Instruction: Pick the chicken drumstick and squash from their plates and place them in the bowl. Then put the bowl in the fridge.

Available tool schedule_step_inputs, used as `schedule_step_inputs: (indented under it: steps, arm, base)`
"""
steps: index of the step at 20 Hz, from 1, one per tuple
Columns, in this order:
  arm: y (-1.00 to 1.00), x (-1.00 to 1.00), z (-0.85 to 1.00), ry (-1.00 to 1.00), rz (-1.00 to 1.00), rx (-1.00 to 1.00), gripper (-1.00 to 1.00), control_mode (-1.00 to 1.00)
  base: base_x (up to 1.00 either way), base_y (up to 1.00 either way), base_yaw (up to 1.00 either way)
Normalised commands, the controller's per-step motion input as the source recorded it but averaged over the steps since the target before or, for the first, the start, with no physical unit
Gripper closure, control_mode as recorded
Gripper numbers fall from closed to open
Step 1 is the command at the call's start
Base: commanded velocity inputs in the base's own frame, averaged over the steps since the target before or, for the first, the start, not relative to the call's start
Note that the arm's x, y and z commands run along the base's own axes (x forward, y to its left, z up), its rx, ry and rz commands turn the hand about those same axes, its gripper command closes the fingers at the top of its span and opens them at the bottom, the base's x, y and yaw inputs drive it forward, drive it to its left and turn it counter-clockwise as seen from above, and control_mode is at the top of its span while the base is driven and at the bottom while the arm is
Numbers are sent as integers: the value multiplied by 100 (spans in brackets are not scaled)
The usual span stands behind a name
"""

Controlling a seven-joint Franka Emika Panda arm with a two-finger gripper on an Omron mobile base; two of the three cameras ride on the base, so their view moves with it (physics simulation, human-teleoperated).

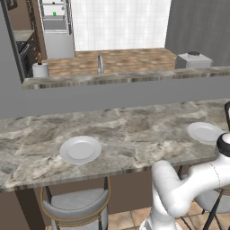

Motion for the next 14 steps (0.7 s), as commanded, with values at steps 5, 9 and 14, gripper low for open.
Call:
schedule_step_inputs:
  steps: [5, 9, 14]
  arm:
    - [-9, 0, -12, 0, 3, 9, -100, -100]
    - [-13, 0, -5, 0, 3, 10, -100, -100]
    - [-6, 3, -3, 0, 3, 6, 100, -100]
  base:
    - [0, 0, 0]
    - [0, 0, 0]
    - [0, 0, 0]
